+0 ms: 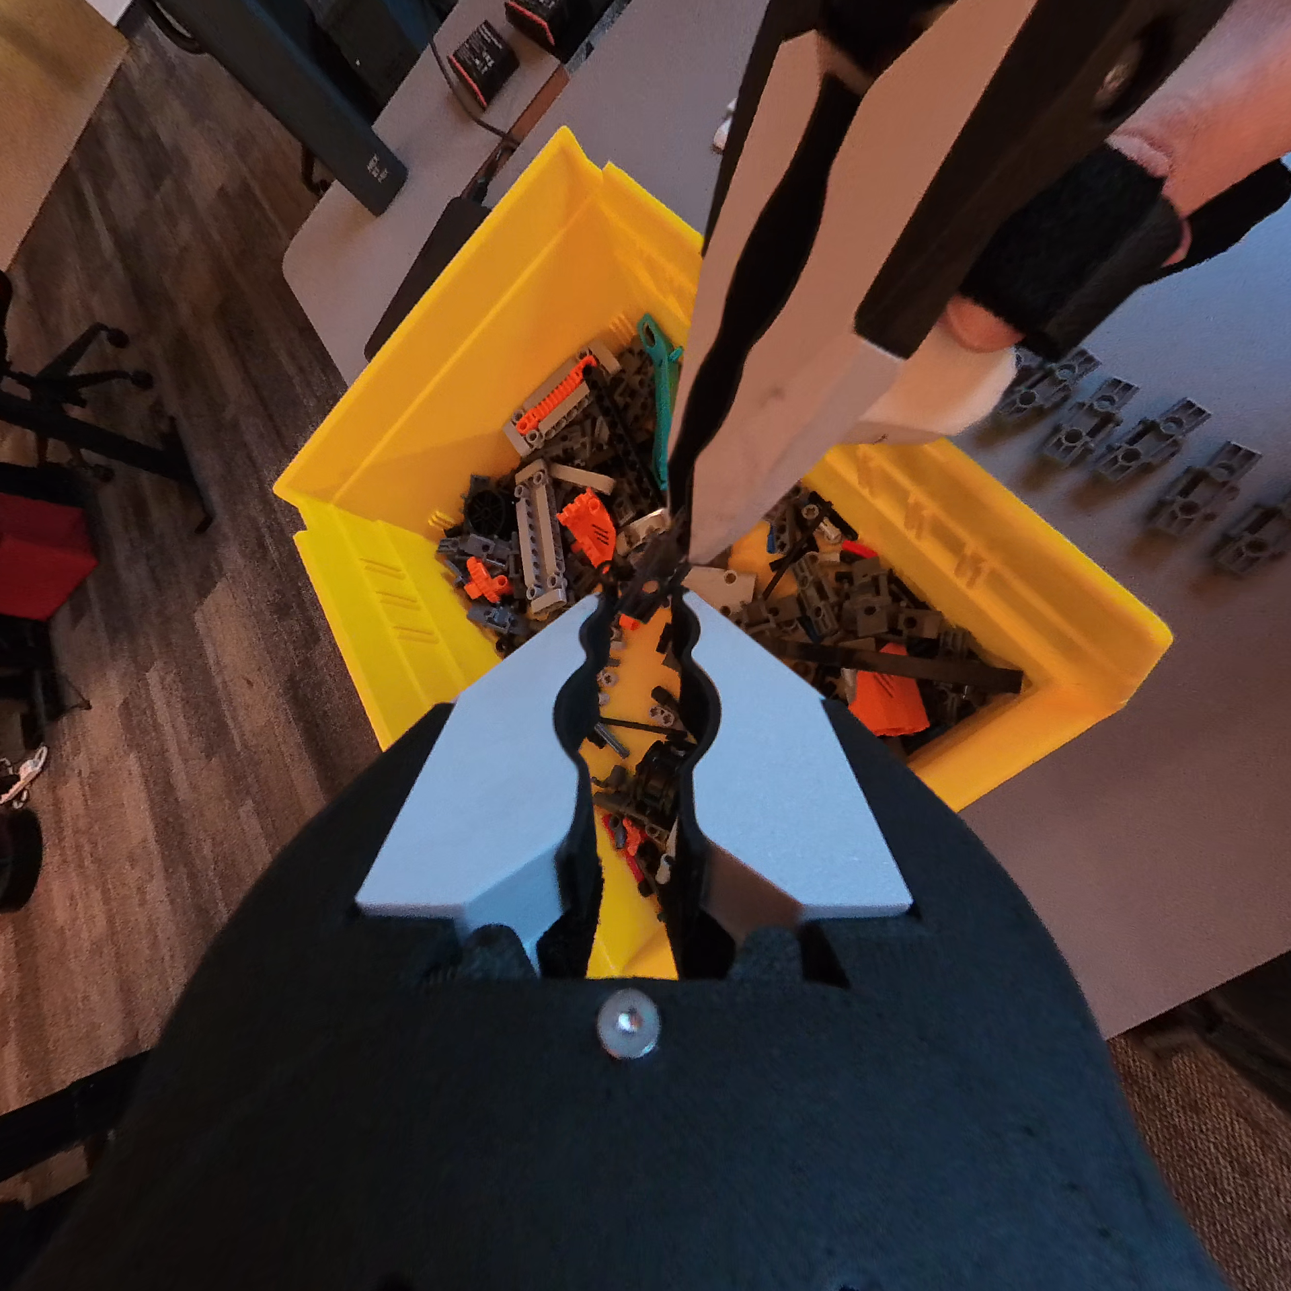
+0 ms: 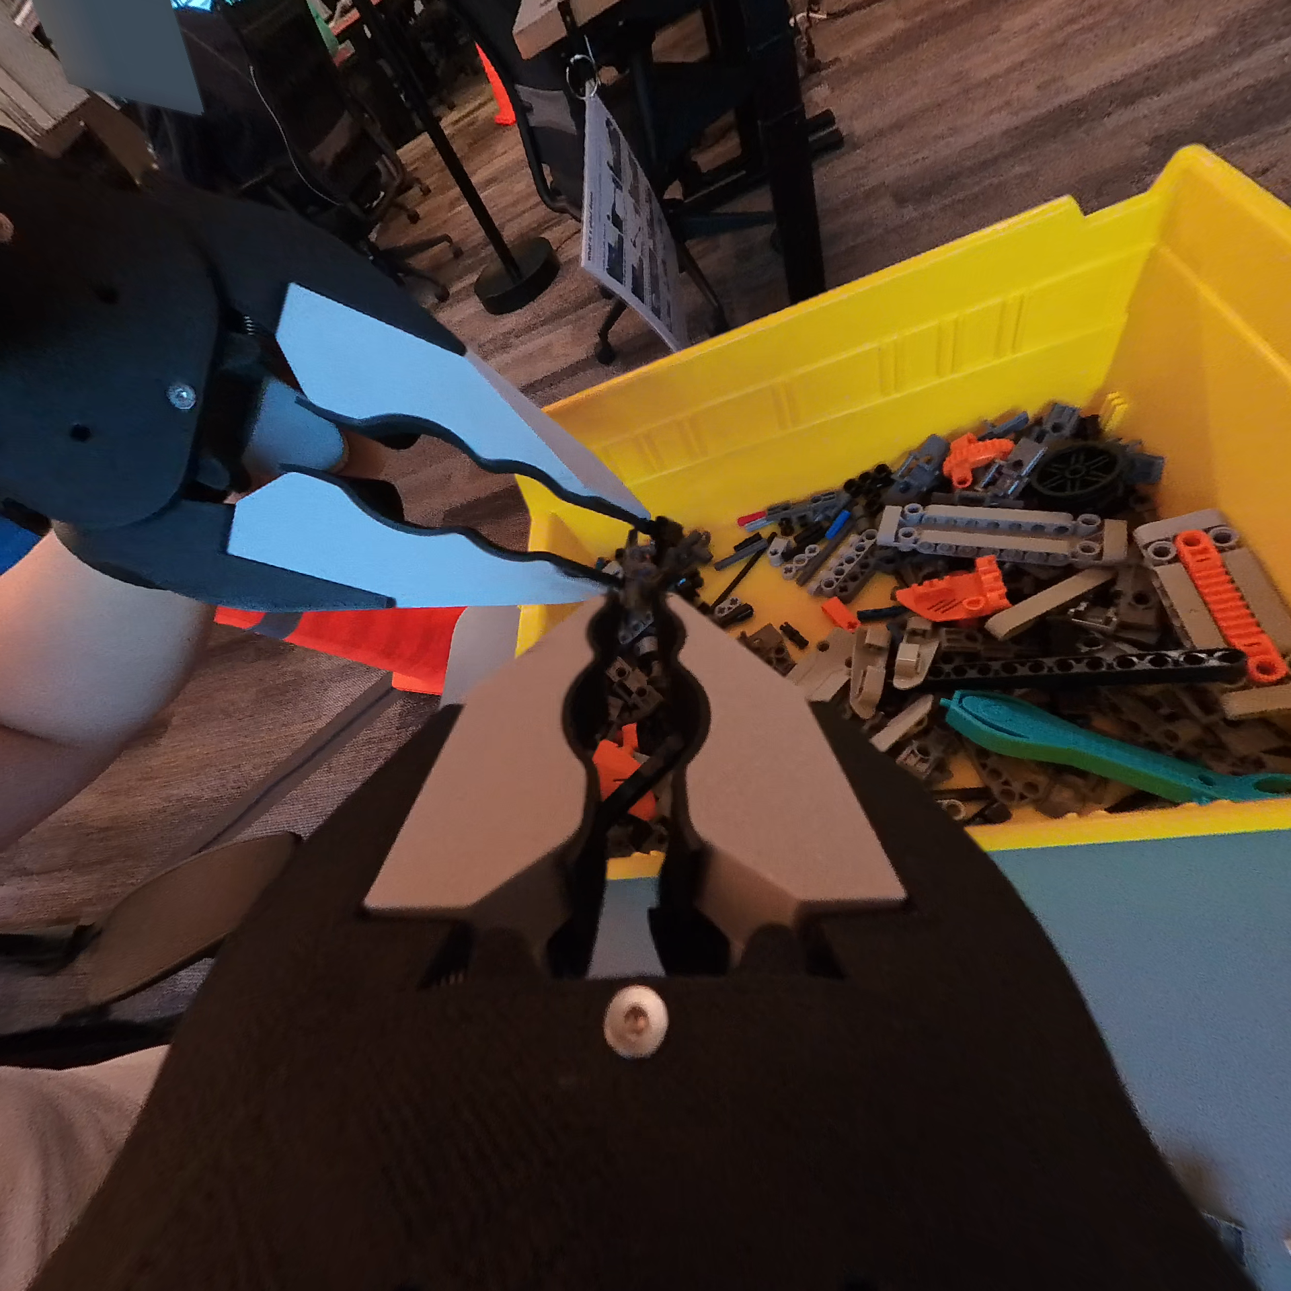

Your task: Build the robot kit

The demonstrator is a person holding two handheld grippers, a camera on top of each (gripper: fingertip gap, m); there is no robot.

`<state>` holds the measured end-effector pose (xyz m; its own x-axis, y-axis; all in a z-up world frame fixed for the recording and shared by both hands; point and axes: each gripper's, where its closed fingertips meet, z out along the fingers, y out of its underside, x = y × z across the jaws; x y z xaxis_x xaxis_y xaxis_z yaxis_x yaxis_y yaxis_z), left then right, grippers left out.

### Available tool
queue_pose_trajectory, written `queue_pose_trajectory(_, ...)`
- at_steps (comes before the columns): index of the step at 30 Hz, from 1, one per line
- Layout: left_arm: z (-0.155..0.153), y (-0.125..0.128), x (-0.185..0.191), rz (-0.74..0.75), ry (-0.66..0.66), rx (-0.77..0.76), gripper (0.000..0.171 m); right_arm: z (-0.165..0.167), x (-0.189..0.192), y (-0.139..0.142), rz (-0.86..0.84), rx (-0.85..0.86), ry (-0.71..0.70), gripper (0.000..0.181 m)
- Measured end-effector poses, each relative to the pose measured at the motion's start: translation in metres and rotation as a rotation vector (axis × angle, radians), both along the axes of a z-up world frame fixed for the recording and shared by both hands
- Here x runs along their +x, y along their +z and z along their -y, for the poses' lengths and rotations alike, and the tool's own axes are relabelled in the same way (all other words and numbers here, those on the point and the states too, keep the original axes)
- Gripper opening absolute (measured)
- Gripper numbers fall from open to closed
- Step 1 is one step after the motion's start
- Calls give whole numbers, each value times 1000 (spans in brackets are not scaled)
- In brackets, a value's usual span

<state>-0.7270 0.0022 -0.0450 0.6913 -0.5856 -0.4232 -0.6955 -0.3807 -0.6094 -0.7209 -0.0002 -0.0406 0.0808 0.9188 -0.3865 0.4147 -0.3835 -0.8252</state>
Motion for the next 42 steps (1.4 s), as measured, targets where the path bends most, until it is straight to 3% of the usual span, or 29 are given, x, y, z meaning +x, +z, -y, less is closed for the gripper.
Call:
queue_pose_trajectory(3,0,0,0,-9,-3,10,14,-4,2,3,-33,20,-16,6)
queue_pose_trajectory(5,1,-1,-1,5,14,1,54,-4,4,1,-27,16,-18,6)
queue_pose_trajectory(7,4,-8,-6,-2,31,-56,73,-6,5,0,-25,12,-21,6)
queue_pose_trajectory(10,9,-14,-11,28,39,-100,71,-8,13,0,-24,2,-21,6)
queue_pose_trajectory(13,21,-33,-13,24,13,-217,47,-15,36,7,-46,3,-48,6)
queue_pose_trajectory(19,35,-78,-30,-130,1,-466,25,-36,117,10,-77,-35,-153,7)
queue_pose_trajectory(22,40,-89,-21,-58,-66,-584,19,-43,155,5,-95,-73,-207,6)
queue_pose_trajectory(23,44,-95,-22,-31,-61,-664,22,-44,165,4,-104,-91,-220,6)
queue_pose_trajectory(25,43,-108,-38,-79,23,-760,54,-45,180,2,-123,-116,-240,6)
queue_pose_trajectory(26,42,-110,-43,-104,42,-773,56,-44,186,2,-128,-120,-243,6)
queue_pose_trajectory(28,38,-109,-43,-145,23,-735,63,-41,195,2,-136,-111,-248,7)
queue_pose_trajectory(34,32,-100,-40,-128,26,-689,59,-39,210,-5,-116,-79,-254,7)
queue_pose_trajectory(38,25,-81,-40,-99,51,-585,51,-50,230,-58,73,-137,-297,7)
queue_pose_trajectory(40,19,-59,-33,-47,61,-465,49,-58,236,-87,129,-249,-338,6)
queue_pose_trajectory(42,14,-30,-20,50,60,-319,42,-62,234,-99,120,-334,-351,6)
